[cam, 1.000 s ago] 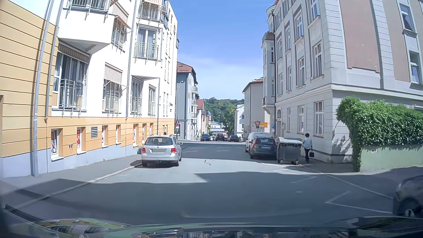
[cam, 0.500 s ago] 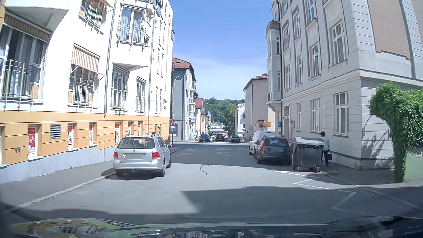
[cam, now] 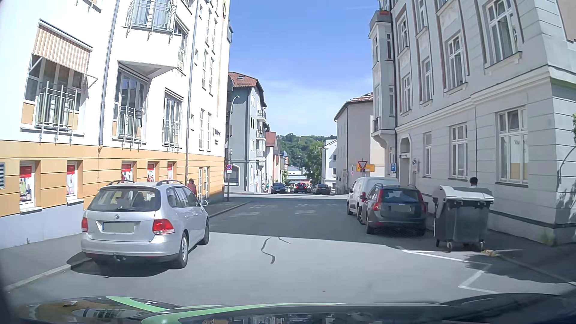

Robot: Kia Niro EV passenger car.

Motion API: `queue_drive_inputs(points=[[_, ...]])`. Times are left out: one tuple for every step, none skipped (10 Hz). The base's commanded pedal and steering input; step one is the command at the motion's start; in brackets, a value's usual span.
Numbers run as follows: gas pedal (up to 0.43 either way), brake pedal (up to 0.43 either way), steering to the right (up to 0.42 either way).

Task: Follow the waypoints while adhering to traffic rules and regulations

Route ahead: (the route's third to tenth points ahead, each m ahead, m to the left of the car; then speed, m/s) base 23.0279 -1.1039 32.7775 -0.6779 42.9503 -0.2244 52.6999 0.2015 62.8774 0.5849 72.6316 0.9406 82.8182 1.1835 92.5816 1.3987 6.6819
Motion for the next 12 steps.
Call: queue_drive_inputs(points=[[0.0,0.165,-0.006],[0.0,0.165,-0.006],[0.0,0.165,-0.006],[0.0,0.165,-0.007],[0.0,0.152,-0.007],[0.0,0.152,-0.007],[0.0,0.152,-0.007],[0.0,0.152,-0.007],[0.0,0.146,-0.007],[0.0,0.14,-0.007],[0.0,0.146,-0.007],[0.0,0.146,-0.007]])
